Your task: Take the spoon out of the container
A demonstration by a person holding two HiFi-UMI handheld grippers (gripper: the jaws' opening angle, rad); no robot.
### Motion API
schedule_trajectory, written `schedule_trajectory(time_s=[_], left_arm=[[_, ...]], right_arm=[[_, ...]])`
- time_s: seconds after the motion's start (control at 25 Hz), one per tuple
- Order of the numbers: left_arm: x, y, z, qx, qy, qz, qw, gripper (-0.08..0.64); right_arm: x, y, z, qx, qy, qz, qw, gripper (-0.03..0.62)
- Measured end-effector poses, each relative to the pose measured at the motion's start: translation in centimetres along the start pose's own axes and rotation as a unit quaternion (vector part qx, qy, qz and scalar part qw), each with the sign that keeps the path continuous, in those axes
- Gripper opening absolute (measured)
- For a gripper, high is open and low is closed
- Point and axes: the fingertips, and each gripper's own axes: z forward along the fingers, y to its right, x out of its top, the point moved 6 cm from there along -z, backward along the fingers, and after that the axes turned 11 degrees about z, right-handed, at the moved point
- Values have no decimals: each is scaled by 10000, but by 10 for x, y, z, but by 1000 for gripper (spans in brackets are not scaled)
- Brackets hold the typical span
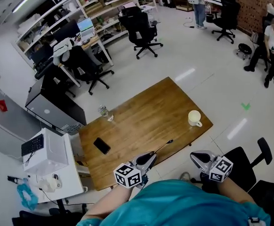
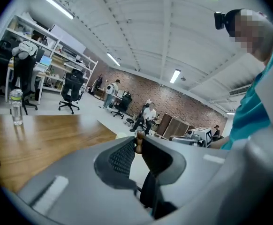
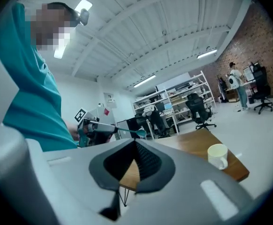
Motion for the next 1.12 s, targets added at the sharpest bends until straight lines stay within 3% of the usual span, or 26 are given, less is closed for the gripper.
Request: schedule_trajectory(time_s=[0.2, 0.52, 0.76, 0.92, 1.12], left_arm=[[-21, 11, -125, 205, 359, 303, 9987, 46], [-33, 47, -281, 698, 541, 123, 9960, 46], [-25, 148, -307, 1069, 551, 234, 9925, 46], [-23, 212, -309, 1366, 705, 18, 9881, 46], [-3, 289, -312, 1418, 574, 162, 9881, 46]], right_arm=[[-46, -82, 48, 166, -145, -50, 9997, 2], [-74, -177, 81, 371, -324, 139, 9987, 2], [-68, -227, 11, 694, -344, 43, 9970, 2], [-74, -248, -36, 928, -380, 57, 9949, 2], [-69, -286, -83, 1129, -522, 239, 9920, 2]])
